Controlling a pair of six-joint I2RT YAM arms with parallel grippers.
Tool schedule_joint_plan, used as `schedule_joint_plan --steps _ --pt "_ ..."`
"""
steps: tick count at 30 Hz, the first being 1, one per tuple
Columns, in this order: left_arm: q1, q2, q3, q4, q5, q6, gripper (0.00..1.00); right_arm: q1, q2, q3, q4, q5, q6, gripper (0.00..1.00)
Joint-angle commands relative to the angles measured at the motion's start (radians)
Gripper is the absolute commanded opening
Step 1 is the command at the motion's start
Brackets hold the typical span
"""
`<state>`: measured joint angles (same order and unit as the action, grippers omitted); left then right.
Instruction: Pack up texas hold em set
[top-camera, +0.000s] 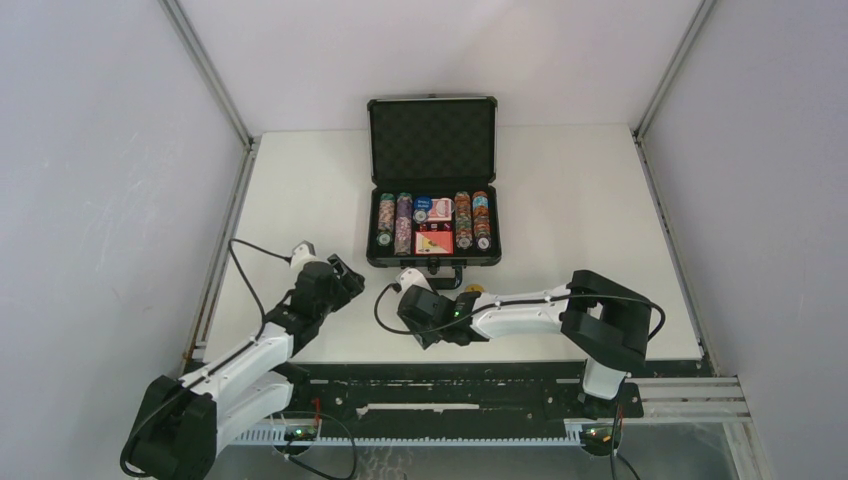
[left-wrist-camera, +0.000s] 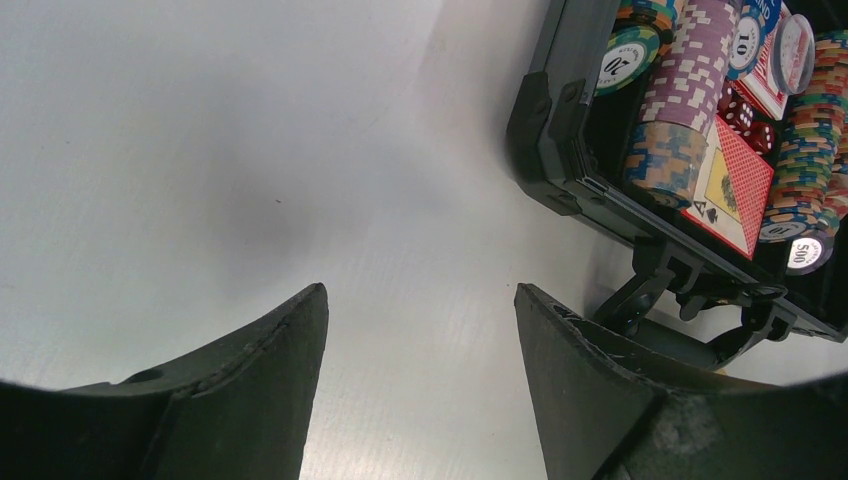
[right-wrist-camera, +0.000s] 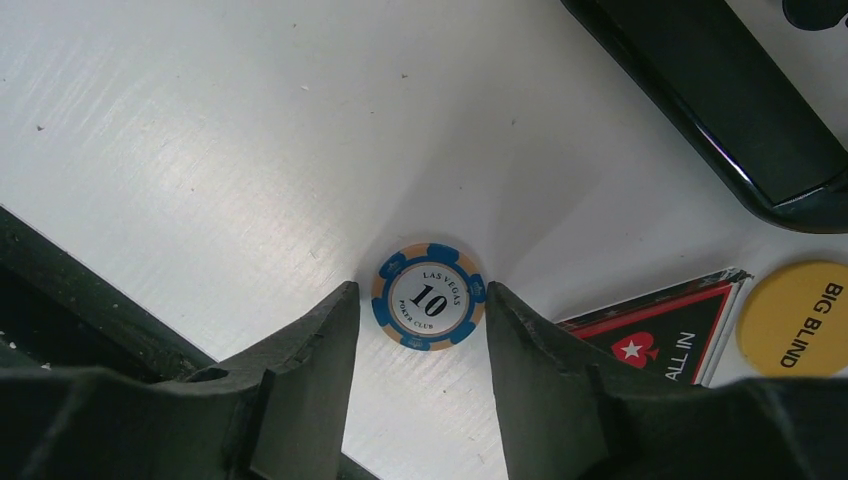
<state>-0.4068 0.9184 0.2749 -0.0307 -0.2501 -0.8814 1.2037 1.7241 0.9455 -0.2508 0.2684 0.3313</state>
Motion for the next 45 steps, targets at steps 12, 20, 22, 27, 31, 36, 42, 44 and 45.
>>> schedule_joint_plan --steps 12,20,22,27,31,36,42,44,45 --pt "-0.006 -0.003 0.04 0.025 0.007 0.024 0.73 -0.001 -0.024 0.007 0.006 0.025 0.011 0.46" --pt "-0.006 0.004 0.042 0.028 0.009 0.025 0.73 -0.007 -0.052 0.008 0.012 0.032 0.0 0.43" --pt "-0.006 0.004 0.042 0.027 0.01 0.025 0.73 -0.011 -0.061 0.006 0.014 0.032 -0.004 0.43" --pt "-0.006 0.004 0.043 0.028 0.009 0.025 0.73 -0.018 -0.073 0.01 0.009 0.035 -0.014 0.42" --pt "-0.006 0.005 0.043 0.029 0.013 0.026 0.73 -0.027 -0.068 0.012 0.003 0.036 -0.01 0.54" --pt "-0.006 0.006 0.043 0.031 0.016 0.027 0.73 -0.042 -0.044 0.01 -0.005 0.025 0.002 0.73" --pt "-0.006 0.006 0.041 0.031 0.017 0.028 0.73 -0.047 -0.026 0.01 0.012 -0.039 0.012 0.7" --pt "-0.006 0.003 0.041 0.031 0.019 0.029 0.73 -0.048 -0.028 0.01 0.007 -0.055 0.015 0.68" --pt "-0.006 0.003 0.041 0.031 0.019 0.029 0.73 -0.049 -0.03 0.011 0.0 -0.067 0.017 0.65"
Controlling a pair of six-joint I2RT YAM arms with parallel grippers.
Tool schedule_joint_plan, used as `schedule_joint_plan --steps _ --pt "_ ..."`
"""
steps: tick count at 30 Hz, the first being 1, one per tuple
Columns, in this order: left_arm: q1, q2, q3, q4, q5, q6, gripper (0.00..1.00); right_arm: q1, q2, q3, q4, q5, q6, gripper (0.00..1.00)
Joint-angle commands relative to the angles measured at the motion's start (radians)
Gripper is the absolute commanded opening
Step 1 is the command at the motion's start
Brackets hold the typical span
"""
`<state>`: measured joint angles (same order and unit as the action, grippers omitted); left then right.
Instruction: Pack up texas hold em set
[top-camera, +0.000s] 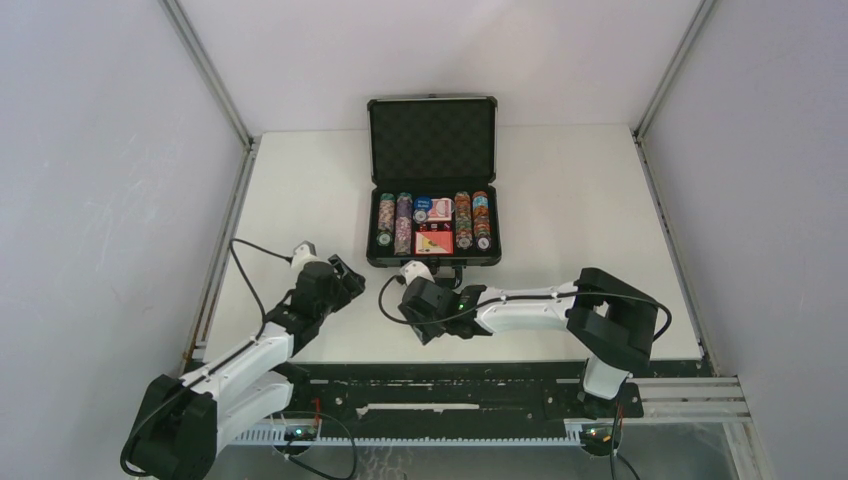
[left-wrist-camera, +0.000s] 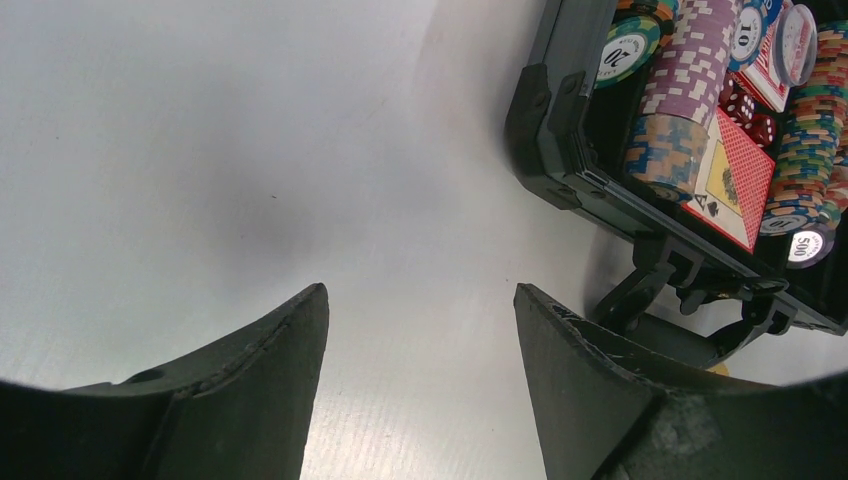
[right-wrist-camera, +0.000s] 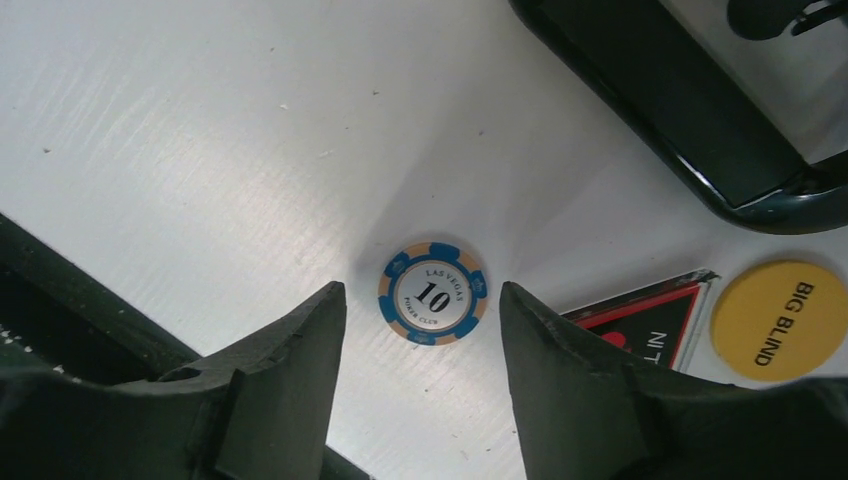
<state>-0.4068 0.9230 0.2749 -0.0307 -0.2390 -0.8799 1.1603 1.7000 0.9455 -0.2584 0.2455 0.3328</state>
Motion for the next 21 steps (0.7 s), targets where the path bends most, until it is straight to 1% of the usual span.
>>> schedule_joint_plan --steps 1,8,11,13,16,21 --pt "-0.006 -0.003 0.041 0.031 0.007 0.027 0.73 -0.008 -0.006 0.012 0.0 -0.054 0.018 0.64" --pt "-0.006 -0.02 0.038 0.029 0.012 0.027 0.73 -0.017 0.02 0.016 -0.028 -0.075 0.03 0.64" --pt "-0.006 -0.023 0.038 0.028 0.011 0.027 0.73 -0.017 0.027 0.014 -0.028 -0.078 0.035 0.69" --pt "-0.006 -0.022 0.038 0.029 0.013 0.028 0.73 -0.019 0.026 0.017 -0.024 -0.091 0.032 0.71" --pt "-0.006 -0.019 0.039 0.029 0.013 0.028 0.72 -0.021 0.027 0.027 -0.036 -0.101 0.03 0.65" --pt "-0.006 -0.025 0.038 0.028 0.014 0.029 0.72 -0.022 0.043 0.051 -0.078 -0.111 0.025 0.64"
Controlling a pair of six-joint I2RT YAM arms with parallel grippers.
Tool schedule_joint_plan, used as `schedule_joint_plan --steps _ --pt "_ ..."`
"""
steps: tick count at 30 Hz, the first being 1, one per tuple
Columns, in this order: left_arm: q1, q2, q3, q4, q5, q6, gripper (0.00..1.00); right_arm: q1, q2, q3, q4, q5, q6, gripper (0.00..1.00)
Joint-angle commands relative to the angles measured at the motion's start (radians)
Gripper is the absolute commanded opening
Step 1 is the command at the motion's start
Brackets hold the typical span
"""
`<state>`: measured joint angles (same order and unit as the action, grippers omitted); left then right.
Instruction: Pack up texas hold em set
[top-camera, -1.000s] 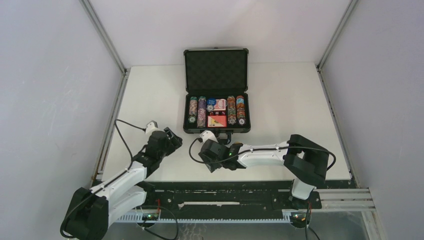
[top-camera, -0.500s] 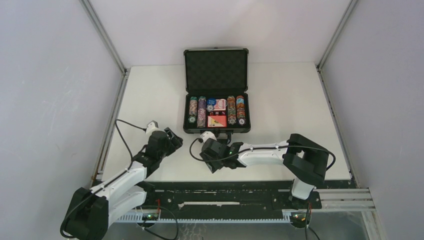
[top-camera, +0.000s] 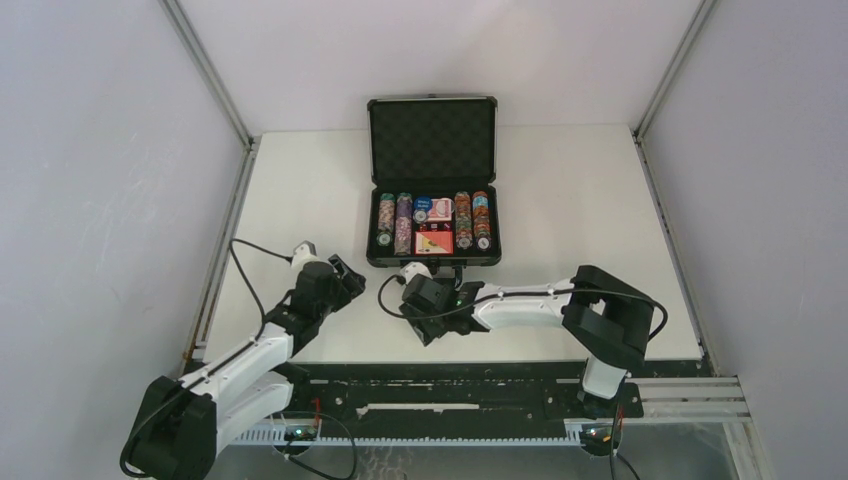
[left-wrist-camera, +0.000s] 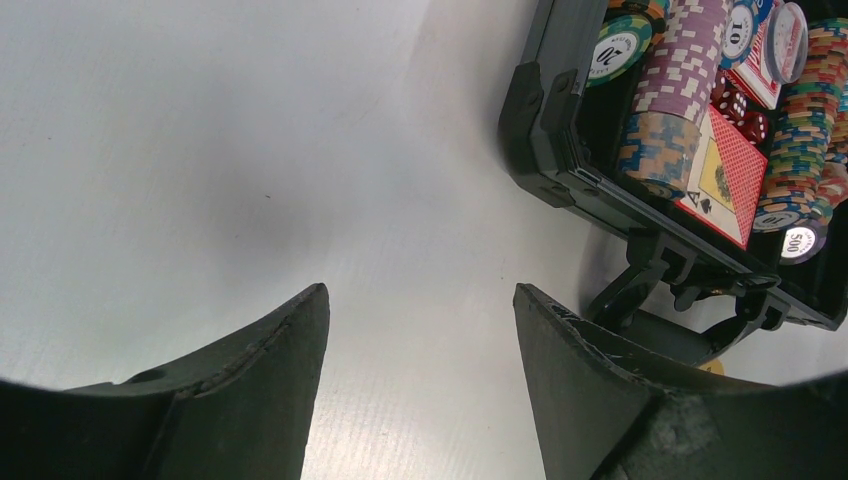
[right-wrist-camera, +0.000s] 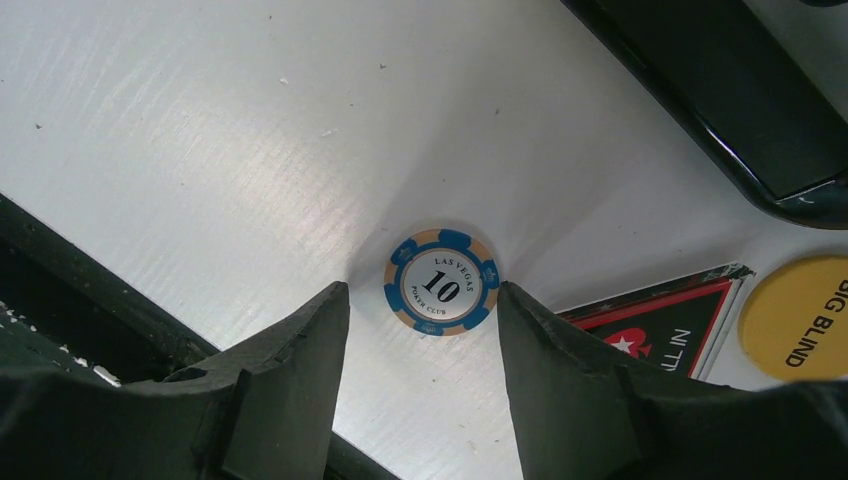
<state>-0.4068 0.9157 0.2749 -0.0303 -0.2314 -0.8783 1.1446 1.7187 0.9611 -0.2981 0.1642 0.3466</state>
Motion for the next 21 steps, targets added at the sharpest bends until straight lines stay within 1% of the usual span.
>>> schedule_joint_plan --steps 1,17,21 --pt "-0.006 -0.019 0.038 0.027 0.007 0.027 0.72 -0.006 0.027 0.036 -0.041 -0.033 0.012 0.64" --pt "-0.006 -0.029 0.037 0.023 0.005 0.028 0.72 -0.002 0.053 0.036 -0.056 -0.034 0.031 0.57" --pt "-0.006 -0.027 0.037 0.023 0.001 0.028 0.72 0.0 0.053 0.036 -0.055 -0.029 0.031 0.53"
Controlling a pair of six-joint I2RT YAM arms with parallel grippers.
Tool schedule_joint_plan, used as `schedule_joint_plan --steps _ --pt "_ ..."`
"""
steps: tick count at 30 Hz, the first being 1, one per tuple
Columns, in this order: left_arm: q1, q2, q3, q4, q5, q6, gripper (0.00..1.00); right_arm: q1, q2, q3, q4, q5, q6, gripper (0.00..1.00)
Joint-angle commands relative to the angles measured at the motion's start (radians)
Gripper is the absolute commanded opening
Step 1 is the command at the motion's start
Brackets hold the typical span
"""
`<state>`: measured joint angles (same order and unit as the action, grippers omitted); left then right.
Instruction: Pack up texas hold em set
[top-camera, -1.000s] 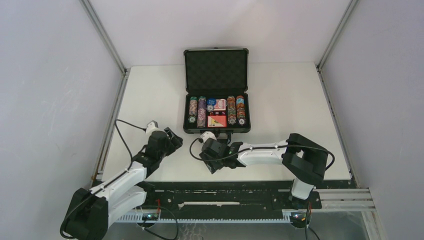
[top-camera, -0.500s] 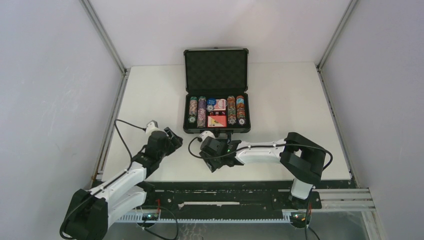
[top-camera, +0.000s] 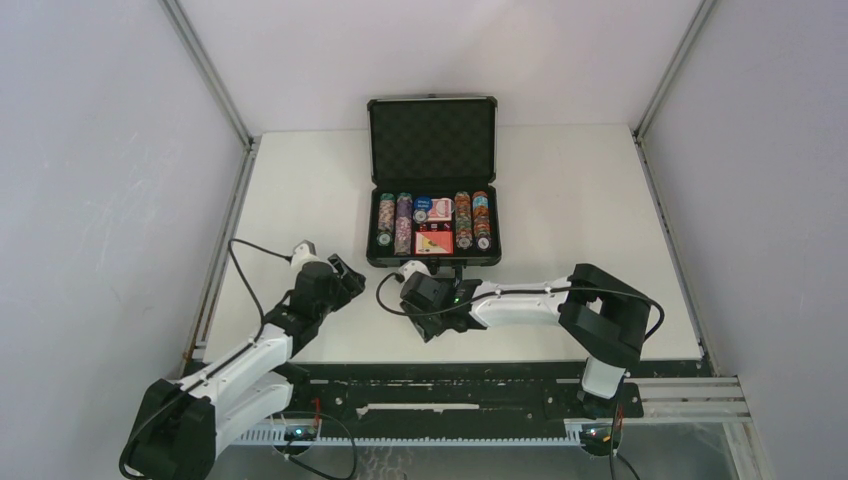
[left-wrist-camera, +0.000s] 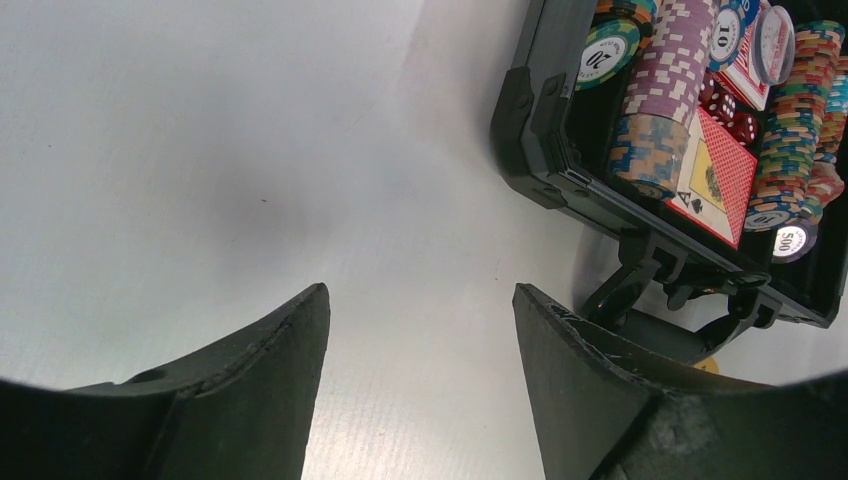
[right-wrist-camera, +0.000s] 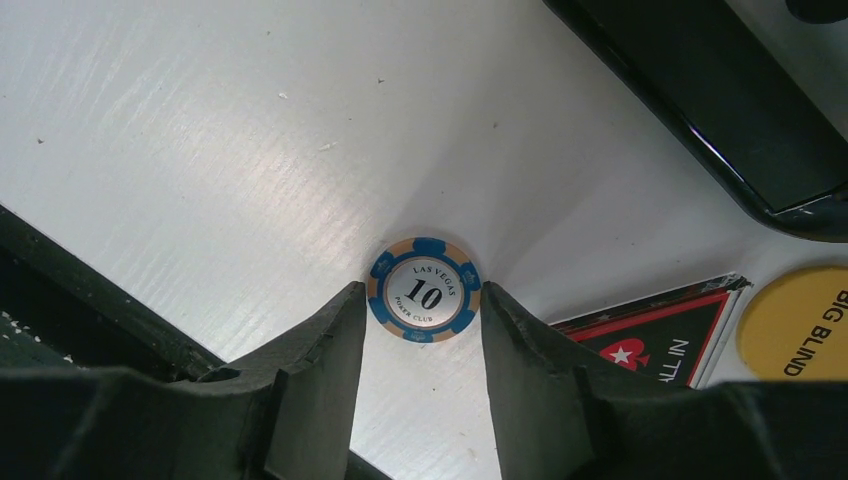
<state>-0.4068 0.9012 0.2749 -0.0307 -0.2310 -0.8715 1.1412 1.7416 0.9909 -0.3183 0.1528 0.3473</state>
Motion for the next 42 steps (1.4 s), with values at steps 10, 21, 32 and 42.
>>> schedule_joint_plan --steps 10,21,32,42 --pt "-0.006 -0.008 0.038 0.026 0.006 0.022 0.72 -0.001 -0.005 0.012 -0.038 0.003 0.021 0.46" --pt "-0.006 -0.01 0.038 0.028 0.006 0.023 0.72 -0.005 -0.001 0.038 -0.049 0.012 0.012 0.45" --pt "-0.006 -0.023 0.036 0.022 0.007 0.023 0.72 0.0 0.018 0.09 -0.113 -0.038 -0.006 0.72" --pt "-0.006 -0.035 0.035 0.02 0.008 0.024 0.72 0.009 0.075 0.154 -0.161 -0.047 -0.017 0.72"
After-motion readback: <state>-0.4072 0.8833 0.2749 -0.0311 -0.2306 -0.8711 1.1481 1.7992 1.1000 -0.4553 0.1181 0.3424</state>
